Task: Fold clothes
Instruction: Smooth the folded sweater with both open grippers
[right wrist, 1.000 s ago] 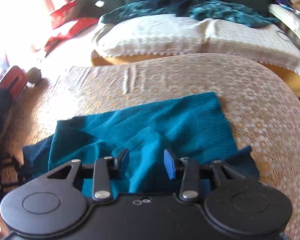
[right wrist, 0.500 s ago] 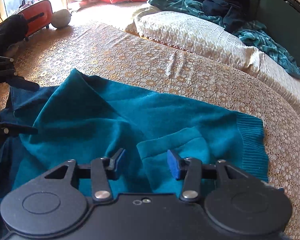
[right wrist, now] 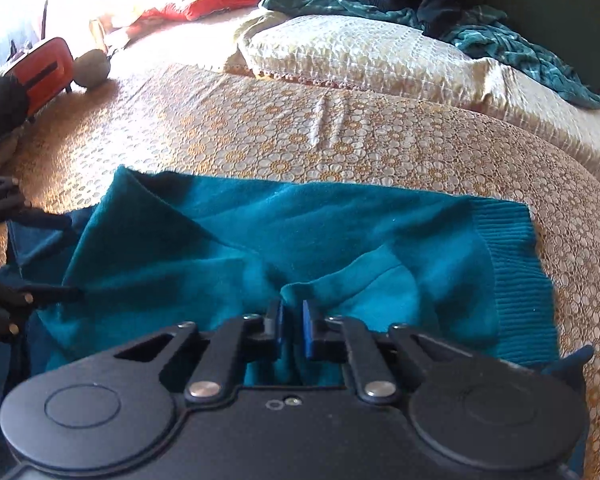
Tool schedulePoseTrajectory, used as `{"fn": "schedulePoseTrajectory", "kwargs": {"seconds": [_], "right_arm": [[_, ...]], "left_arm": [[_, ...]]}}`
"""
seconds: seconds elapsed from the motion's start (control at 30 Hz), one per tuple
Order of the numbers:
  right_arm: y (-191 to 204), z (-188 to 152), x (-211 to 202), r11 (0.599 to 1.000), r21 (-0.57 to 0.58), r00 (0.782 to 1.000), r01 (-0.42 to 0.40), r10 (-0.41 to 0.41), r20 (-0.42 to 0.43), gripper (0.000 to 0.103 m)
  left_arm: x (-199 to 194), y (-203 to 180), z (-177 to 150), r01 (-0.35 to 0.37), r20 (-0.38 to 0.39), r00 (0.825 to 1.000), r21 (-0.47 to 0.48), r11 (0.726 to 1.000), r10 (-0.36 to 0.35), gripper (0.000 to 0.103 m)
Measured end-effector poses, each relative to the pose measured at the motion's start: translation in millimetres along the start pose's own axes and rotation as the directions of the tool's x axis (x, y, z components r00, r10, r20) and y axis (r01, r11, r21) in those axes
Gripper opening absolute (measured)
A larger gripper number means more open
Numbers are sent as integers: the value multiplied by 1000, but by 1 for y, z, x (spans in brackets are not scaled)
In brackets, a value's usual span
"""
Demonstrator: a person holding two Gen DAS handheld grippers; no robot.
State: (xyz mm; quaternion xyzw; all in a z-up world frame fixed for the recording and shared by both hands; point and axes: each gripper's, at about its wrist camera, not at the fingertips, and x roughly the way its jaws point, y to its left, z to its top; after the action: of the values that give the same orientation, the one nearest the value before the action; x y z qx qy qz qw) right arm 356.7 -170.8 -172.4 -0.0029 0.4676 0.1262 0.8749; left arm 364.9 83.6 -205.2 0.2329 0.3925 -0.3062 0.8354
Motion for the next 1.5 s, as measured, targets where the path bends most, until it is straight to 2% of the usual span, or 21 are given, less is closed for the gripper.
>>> {"fn": "schedulePoseTrajectory", "kwargs": {"seconds": [0.1,0.2,0.27,0.33,0.4,0.5,0.63,0.73,0.83,0.87,0.97,1.1,1.2,1.27,1.33,1.47,1.5], "right_arm": [[-15,5,-23,994,100,998,-38,33,54,103],[-44,8,-58,966,242,987,-89,53,149,103],[-71,6,-80,926,356,975,-130,55,213,103],[-95,-5,-100,868,465,962,-173,48,269,103],[-113,-19,-116,813,541,948,-215,42,314,103],[-136,-48,-139,753,616,938,-231,4,347,103],[-149,-93,-159,714,668,940,-209,-43,340,103],[-154,-123,-166,683,699,943,-214,-41,329,103],[-153,-142,-163,696,689,955,-203,-13,295,103],[-151,-142,-160,718,670,962,-188,-2,272,103],[-151,-133,-151,751,629,965,-200,40,260,103],[-154,-118,-129,771,620,979,-144,18,205,103],[-169,-118,-110,712,692,985,-120,-4,175,103],[-179,-120,-98,643,754,987,-132,16,159,103],[-181,-121,-88,596,791,989,-137,33,146,103],[-176,-116,-72,580,810,996,-85,21,89,103],[-176,-116,-67,557,828,998,-60,9,67,103]], "left_arm": [[-1,4,-4,14,4,1000,-36,999,-14,66],[-3,6,-4,14,7,1000,-45,999,-14,66],[-8,9,-3,9,25,1000,-61,998,-7,67],[-12,13,1,-8,39,999,-84,996,11,66],[-14,19,6,-38,46,998,-115,993,43,66],[-18,29,15,-82,54,994,-161,984,92,66],[-7,36,26,-161,2,986,-195,967,165,66],[2,34,29,-187,-22,982,-179,966,186,66],[3,30,29,-173,-27,985,-180,968,171,66],[-1,28,27,-171,-26,985,-180,969,169,66],[-15,20,18,-168,-27,986,-177,970,166,67],[-31,17,-3,-166,-54,986,-203,965,158,67],[-41,16,-15,-165,-70,986,-222,961,153,67],[-43,14,-18,-159,-65,987,-227,961,148,67],[-42,12,-17,-168,-62,985,-220,961,158,67],[-30,16,-11,-170,-64,985,-238,956,159,67],[-26,16,-9,-173,-69,984,-237,956,161,67]]}}
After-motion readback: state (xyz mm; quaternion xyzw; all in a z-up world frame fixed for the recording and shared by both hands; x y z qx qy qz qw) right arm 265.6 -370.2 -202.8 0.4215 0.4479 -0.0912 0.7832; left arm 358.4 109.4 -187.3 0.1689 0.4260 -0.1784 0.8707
